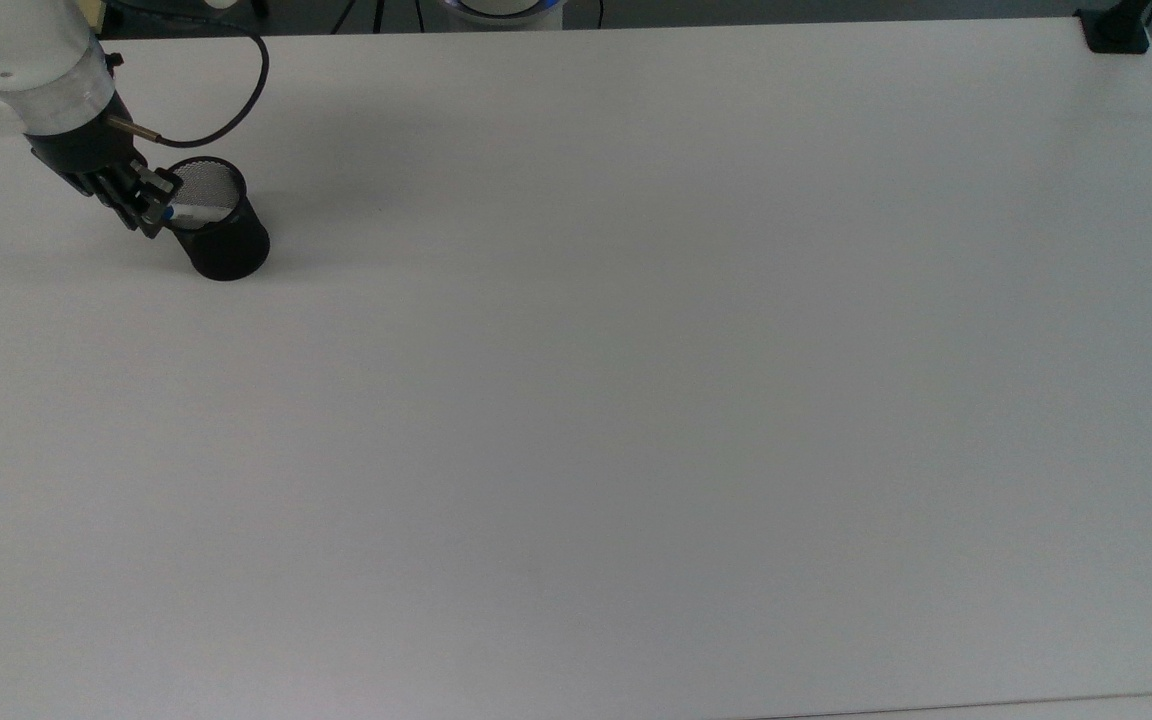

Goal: Remove the marker
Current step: 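Lift the marker straight up out of the mesh cup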

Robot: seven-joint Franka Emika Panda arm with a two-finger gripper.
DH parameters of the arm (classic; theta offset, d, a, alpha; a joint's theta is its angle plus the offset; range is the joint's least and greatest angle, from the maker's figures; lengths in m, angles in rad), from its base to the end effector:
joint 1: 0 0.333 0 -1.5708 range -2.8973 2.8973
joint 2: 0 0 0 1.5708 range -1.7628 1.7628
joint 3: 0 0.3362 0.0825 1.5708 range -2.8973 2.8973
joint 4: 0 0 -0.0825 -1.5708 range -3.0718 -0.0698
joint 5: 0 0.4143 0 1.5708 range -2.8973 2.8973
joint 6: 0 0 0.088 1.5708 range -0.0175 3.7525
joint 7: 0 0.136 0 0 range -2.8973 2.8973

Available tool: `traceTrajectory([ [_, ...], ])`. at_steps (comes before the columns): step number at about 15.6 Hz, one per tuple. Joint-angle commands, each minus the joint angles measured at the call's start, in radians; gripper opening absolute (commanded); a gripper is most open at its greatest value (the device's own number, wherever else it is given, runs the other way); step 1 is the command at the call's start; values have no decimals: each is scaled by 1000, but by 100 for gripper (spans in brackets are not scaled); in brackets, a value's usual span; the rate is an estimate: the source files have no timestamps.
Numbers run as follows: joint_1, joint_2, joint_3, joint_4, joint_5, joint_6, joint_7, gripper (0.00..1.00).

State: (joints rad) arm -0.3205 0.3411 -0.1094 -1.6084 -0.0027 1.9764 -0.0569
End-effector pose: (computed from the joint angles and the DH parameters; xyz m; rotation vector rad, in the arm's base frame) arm 0.6366 -0.2841 0.4134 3.0452 -0.5623 0.0289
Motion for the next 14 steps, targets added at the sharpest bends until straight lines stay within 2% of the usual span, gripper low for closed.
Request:
traceTrajectory([
  [1,9,-65,-4,-4,58,-31,2,13],
  [3,20,-99,-4,13,96,-59,-1,13],
  [8,67,-166,-3,22,102,-76,0,13],
  [12,136,-191,0,22,102,-117,9,13],
  [14,181,-182,17,19,102,-137,23,13],
])
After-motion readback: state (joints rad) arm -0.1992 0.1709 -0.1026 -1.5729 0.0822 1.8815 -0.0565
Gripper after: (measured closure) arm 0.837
